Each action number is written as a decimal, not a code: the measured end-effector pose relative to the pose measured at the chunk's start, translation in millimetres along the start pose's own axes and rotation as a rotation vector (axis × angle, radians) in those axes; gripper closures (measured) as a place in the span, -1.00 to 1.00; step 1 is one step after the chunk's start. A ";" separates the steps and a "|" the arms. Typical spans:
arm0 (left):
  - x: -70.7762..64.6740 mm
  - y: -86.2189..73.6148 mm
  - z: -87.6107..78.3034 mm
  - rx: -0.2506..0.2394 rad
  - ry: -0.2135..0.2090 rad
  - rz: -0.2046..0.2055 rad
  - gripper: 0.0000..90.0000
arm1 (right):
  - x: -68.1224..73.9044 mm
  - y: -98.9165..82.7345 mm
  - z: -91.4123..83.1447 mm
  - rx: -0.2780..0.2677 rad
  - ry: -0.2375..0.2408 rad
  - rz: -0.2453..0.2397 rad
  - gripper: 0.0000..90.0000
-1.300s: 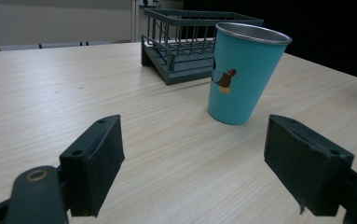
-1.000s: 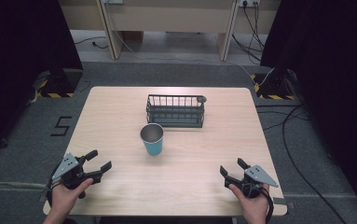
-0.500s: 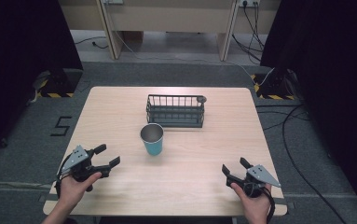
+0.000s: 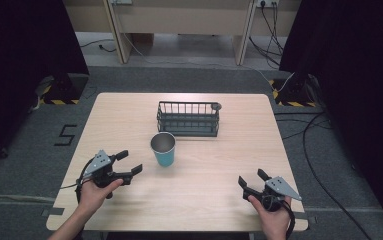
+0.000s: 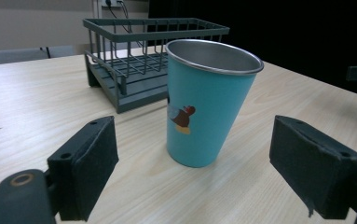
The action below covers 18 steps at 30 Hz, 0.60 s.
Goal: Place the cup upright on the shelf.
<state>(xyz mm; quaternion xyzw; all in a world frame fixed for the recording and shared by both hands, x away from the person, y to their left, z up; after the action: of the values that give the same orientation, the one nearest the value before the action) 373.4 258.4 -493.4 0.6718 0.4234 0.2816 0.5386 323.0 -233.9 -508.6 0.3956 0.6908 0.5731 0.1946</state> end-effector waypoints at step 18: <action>-20.1 -3.2 44.3 0.034 -0.039 0.044 -0.68 | -1.3 -2.1 2.4 0.008 0.004 0.011 -0.56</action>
<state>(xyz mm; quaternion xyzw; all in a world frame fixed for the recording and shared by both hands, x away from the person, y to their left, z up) 399.8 219.5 -506.4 0.6952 0.4028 0.2729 0.5291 324.9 -233.4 -511.5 0.3991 0.6912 0.5722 0.1883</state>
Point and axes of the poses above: each handheld gripper's, and its own axes: z roughly forward along the jaws, y roughly out of its top, x roughly to its left, the point moved 1 cm from there along z, roughly forward along the jaws, and after that the axes turned 15 degrees about y, right-handed, at the moved point
